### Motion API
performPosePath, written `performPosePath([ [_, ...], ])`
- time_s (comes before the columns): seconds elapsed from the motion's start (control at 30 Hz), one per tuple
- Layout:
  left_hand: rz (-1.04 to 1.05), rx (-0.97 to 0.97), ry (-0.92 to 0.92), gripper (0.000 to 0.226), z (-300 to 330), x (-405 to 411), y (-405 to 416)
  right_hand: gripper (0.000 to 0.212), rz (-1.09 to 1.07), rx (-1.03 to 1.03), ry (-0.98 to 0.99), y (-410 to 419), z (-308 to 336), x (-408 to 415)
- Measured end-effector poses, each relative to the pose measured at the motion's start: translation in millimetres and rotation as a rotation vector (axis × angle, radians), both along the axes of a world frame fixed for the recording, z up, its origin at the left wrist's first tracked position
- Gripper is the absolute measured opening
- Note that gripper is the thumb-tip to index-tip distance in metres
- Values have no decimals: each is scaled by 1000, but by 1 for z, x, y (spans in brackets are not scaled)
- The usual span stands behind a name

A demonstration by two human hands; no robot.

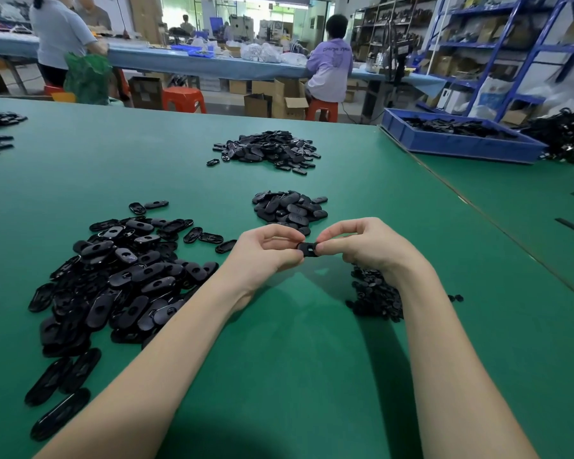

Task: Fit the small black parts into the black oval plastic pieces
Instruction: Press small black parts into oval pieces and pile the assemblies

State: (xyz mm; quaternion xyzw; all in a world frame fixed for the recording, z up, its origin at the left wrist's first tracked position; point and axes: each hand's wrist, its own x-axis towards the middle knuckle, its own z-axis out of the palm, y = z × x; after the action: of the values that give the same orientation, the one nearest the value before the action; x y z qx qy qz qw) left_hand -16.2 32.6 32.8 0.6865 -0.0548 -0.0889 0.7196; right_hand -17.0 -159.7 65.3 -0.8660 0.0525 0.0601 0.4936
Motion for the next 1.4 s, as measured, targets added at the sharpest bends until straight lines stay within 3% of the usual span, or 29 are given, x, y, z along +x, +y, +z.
performPosePath([
  [0.2, 5, -43, 16, 24, 1, -1, 0, 11, -48, 44, 45, 0, -3, 4],
  [0.43, -5, -129, 59, 22, 2, 0, 1, 35, -65, 121, 77, 1, -9, 6],
  [0.73, -23, -139, 61, 22, 2, 2, 1, 11, -61, 150, 61, 2, -10, 7],
  [1.07, -28, -77, 34, 21, 2, 0, 3, 14, -102, 60, 58, 8, -8, 7],
  [1.2, -38, -103, 69, 22, 2, 1, 4, 23, -103, 141, 117, 6, -11, 5],
  [1.3, -78, -215, 141, 22, 4, 3, 6, 19, -37, 314, 154, 3, -15, 2],
  [1.4, -74, -248, 193, 20, 5, 3, 6, 18, 16, 333, 143, 6, -17, 0],
])
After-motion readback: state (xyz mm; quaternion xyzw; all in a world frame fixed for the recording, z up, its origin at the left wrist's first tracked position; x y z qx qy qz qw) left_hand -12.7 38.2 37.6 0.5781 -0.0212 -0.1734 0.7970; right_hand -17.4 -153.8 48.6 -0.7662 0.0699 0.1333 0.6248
